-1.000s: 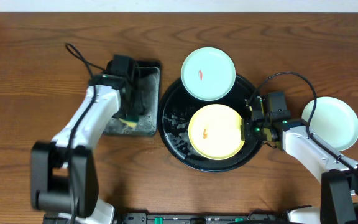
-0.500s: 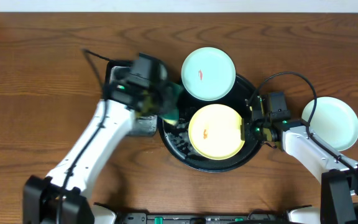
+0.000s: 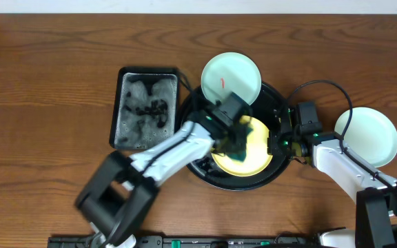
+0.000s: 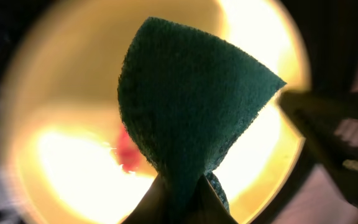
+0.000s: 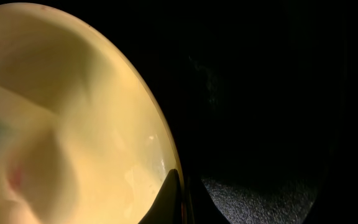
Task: Clean dirty plates on tray and stack at the side
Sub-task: 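Scrub the yellow plate with the sponge while the right gripper holds it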
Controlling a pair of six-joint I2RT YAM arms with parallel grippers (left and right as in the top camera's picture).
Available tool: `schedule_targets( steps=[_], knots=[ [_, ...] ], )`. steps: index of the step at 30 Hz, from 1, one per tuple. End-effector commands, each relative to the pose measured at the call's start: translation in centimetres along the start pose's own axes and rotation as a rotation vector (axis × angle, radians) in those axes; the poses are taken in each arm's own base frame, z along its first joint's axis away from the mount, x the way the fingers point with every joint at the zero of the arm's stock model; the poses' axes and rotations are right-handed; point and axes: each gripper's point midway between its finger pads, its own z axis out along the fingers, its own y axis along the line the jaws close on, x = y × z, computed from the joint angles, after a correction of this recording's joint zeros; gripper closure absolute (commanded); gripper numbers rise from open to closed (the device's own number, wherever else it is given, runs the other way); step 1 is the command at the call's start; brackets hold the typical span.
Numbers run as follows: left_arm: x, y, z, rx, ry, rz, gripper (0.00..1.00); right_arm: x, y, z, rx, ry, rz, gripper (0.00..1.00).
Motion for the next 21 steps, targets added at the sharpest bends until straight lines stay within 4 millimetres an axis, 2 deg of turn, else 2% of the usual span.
schedule_targets(
  steps=[1,3,6,10,14,17,21],
  knots=[
    [1.1,1.6,3.1,-0.056,0.051,-0.129,0.92,0.3,-0.4,0.2,0.022,0.010,0.015,0.99],
    [1.7,2.5,4.7,-0.079,0.089,-0.141,0.93,0.3,-0.4,0.2,0.022,0.009,0.015,0.99],
    [2.2,4.2,5.3,-0.137,0.115,-0.134,0.93,0.4,-0.4,0.2,0.023,0.011,0.015,0.99],
    [0.5,7.3,3.1,-0.306,0.014,-0.124,0.93,0.6,-0.4,0.2,0.025,0.021,0.016,0.99],
    [-2.2,10.1,-0.6,-0.518,-0.149,-0.039,0.93,0.6,-0.4,0.2,0.025,0.021,0.014,0.99],
    [-3.0,10.9,-2.0,-0.587,-0.200,0.003,0.92,0.8,-0.5,0.2,0.027,0.027,0.015,0.99],
    [-2.9,10.2,-1.3,-0.546,-0.188,0.000,0.92,1.0,-0.9,0.2,0.047,0.035,0.017,0.99]
  ],
)
